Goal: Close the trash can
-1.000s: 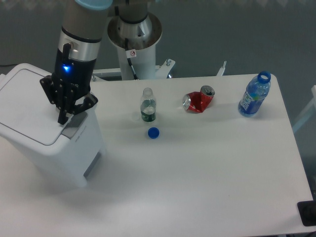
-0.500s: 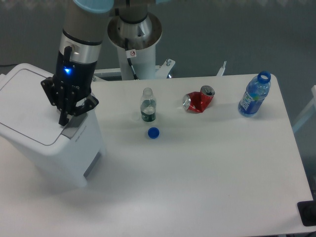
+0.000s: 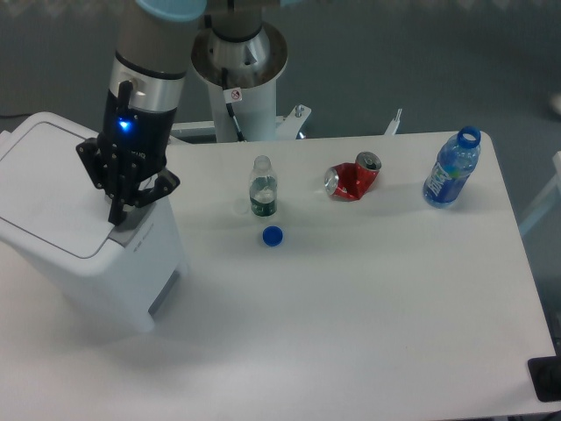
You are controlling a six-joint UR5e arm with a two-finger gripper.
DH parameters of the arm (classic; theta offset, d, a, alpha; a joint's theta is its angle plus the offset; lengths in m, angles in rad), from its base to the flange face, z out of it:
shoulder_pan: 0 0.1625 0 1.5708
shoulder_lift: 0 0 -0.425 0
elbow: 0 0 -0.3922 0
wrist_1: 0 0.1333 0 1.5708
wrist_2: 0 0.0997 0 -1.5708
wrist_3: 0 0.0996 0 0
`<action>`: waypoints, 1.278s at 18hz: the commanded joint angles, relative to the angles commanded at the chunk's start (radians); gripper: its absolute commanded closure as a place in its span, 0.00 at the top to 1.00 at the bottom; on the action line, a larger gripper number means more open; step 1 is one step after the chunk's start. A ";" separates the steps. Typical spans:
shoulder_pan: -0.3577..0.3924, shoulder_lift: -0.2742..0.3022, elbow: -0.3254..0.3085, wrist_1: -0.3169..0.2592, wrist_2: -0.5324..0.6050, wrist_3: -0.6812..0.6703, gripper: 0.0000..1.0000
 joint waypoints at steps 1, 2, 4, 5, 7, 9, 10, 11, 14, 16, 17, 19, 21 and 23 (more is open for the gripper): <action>0.011 0.000 0.006 0.000 0.000 -0.009 0.51; 0.029 0.000 0.008 0.002 0.000 -0.008 0.57; 0.083 -0.002 0.008 0.003 0.005 0.001 1.00; 0.119 -0.011 0.008 0.003 0.005 0.014 1.00; 0.184 -0.041 0.008 0.003 0.008 0.073 1.00; 0.239 -0.076 0.008 0.005 0.012 0.124 1.00; 0.262 -0.095 0.015 0.008 0.014 0.142 1.00; 0.290 -0.112 0.026 0.008 0.031 0.164 1.00; 0.327 -0.178 0.060 0.006 0.155 0.300 1.00; 0.347 -0.219 0.060 0.005 0.207 0.407 1.00; 0.360 -0.235 0.052 0.005 0.216 0.455 1.00; 0.380 -0.277 0.051 0.005 0.251 0.555 1.00; 0.414 -0.311 0.055 0.002 0.334 0.645 1.00; 0.455 -0.369 0.077 -0.006 0.351 0.728 1.00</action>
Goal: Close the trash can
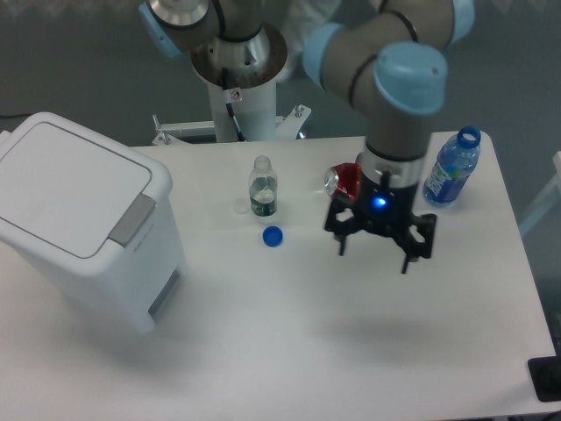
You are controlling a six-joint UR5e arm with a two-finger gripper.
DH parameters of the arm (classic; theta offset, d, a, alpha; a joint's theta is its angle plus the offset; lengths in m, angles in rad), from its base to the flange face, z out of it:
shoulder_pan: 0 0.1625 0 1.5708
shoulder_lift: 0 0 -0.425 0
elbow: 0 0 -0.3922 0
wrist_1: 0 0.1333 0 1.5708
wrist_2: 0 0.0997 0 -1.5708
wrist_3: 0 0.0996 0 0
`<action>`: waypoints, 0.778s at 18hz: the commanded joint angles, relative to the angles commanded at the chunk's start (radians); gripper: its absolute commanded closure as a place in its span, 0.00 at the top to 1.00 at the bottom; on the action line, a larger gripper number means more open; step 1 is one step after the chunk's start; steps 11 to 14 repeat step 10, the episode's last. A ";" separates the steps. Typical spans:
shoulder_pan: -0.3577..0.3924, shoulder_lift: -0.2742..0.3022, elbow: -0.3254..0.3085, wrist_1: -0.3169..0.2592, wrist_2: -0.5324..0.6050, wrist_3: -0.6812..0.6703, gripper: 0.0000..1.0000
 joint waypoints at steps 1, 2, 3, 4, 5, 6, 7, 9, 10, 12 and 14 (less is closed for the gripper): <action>0.021 -0.020 0.012 -0.002 0.000 0.046 1.00; 0.029 -0.034 0.031 -0.002 0.003 0.095 1.00; 0.035 -0.054 0.058 -0.006 0.012 0.141 1.00; 0.039 -0.069 0.077 -0.009 0.035 0.178 1.00; 0.046 -0.083 0.090 -0.012 0.069 0.206 1.00; 0.057 -0.097 0.106 -0.014 0.089 0.232 1.00; 0.059 -0.111 0.117 -0.012 0.094 0.253 1.00; 0.072 -0.120 0.124 -0.012 0.092 0.270 1.00; 0.077 -0.120 0.123 -0.014 0.092 0.272 1.00; 0.077 -0.120 0.123 -0.014 0.092 0.272 1.00; 0.077 -0.120 0.123 -0.014 0.092 0.272 1.00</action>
